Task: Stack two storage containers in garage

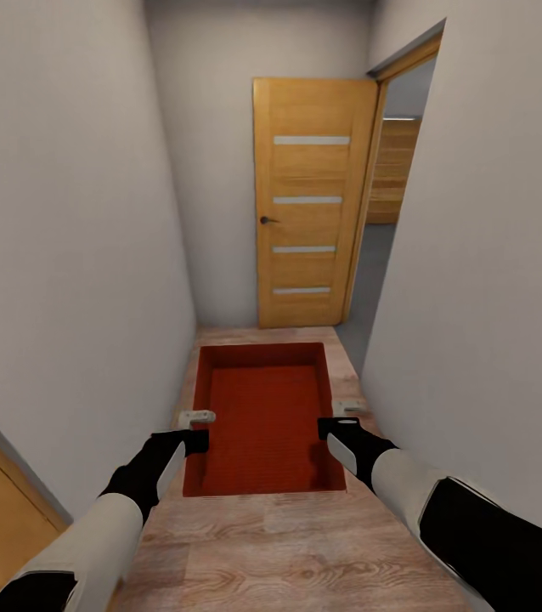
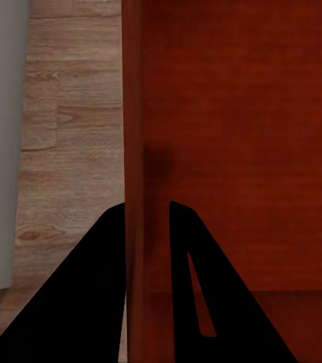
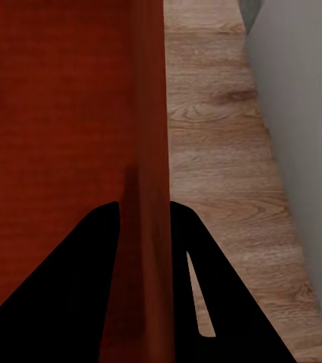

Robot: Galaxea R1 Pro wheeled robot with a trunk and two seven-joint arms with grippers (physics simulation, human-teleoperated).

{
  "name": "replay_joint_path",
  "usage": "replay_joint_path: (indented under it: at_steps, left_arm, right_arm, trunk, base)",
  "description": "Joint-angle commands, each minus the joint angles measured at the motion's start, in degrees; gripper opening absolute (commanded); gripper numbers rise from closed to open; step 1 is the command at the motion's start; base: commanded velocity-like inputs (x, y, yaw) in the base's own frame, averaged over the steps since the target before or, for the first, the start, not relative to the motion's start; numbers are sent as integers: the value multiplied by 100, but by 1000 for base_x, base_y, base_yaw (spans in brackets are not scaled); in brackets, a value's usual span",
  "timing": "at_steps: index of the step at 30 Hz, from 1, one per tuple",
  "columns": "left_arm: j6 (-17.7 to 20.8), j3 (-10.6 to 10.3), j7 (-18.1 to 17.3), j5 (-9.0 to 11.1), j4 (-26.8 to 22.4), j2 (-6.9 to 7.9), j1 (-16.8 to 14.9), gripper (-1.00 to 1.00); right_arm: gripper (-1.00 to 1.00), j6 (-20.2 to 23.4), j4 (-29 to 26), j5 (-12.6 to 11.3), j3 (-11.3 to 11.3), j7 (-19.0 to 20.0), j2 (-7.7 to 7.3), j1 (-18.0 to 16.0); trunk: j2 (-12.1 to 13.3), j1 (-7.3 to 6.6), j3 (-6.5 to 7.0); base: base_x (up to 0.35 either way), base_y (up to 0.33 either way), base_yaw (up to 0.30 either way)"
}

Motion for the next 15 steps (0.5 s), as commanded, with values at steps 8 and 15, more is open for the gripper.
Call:
replay_joint_path:
  at_steps: [8,15]
  left_arm:
    - [28,-16,54,79,13,25,1,-100]
    - [30,-15,54,79,14,25,1,-100]
  right_arm:
    - [-100,-247,-33,47,-41,-22,-54,-7]
    - [-100,-247,-33,47,-41,-22,-54,-7]
  trunk:
    - [-12,6,-12]
    - [-12,6,-12]
  base:
    - [323,0,0]
    - [323,0,0]
